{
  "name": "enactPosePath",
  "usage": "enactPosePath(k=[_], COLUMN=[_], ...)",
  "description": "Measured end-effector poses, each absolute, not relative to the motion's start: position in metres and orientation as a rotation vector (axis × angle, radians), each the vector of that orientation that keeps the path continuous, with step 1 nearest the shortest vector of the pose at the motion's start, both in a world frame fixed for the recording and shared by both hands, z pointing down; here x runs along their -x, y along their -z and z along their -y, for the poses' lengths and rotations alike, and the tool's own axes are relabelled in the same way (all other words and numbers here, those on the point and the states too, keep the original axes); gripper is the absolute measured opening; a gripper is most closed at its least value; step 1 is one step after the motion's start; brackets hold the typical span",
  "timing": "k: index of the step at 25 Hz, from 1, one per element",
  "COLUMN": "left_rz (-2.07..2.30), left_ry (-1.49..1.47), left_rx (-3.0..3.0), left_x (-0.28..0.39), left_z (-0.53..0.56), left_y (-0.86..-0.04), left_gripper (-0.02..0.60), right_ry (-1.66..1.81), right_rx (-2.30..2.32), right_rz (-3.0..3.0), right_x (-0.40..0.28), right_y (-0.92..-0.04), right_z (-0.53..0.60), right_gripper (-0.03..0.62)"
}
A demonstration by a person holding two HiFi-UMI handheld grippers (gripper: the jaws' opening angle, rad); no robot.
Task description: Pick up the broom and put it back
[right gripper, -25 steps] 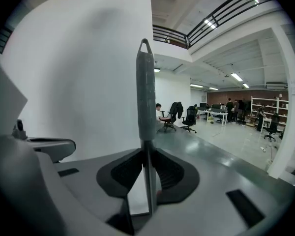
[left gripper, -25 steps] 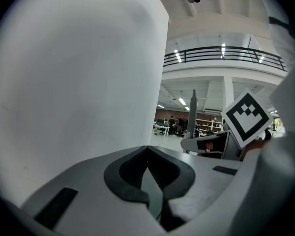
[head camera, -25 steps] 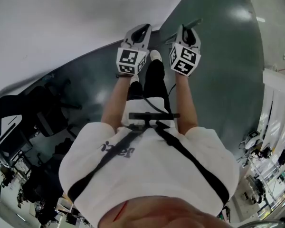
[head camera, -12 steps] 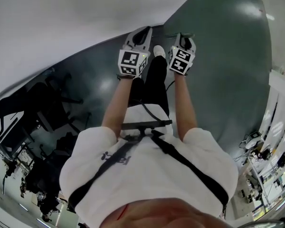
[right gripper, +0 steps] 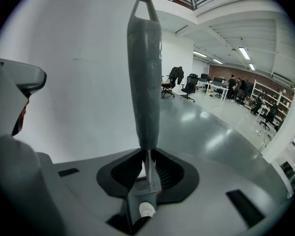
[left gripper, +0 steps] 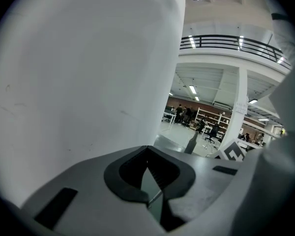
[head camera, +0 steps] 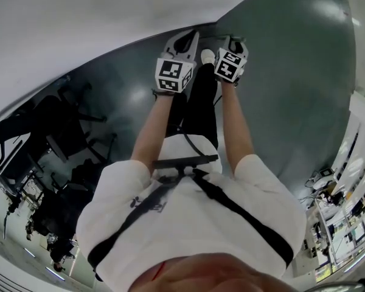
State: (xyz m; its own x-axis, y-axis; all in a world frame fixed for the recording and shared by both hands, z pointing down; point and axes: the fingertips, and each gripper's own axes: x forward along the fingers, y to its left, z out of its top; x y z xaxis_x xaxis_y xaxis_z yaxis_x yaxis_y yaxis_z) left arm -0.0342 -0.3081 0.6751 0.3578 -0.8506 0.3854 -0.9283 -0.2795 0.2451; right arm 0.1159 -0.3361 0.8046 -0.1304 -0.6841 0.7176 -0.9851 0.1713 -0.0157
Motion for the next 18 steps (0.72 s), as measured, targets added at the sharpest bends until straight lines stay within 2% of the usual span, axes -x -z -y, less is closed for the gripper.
enactPosePath(k=[18], left_rz=[1.570], left_ry=[-0.281], left_rx=[-2.110], left_x=[0.053], left_z=[0.297], left_y=[-0.709], left_gripper=[0.012], right_ry=[-0.653], right_rx=[-1.463], right_rz=[1.874], right_x=[-0.065], right_y=[-0.873], right_z=[0.403], right_gripper=[0.095])
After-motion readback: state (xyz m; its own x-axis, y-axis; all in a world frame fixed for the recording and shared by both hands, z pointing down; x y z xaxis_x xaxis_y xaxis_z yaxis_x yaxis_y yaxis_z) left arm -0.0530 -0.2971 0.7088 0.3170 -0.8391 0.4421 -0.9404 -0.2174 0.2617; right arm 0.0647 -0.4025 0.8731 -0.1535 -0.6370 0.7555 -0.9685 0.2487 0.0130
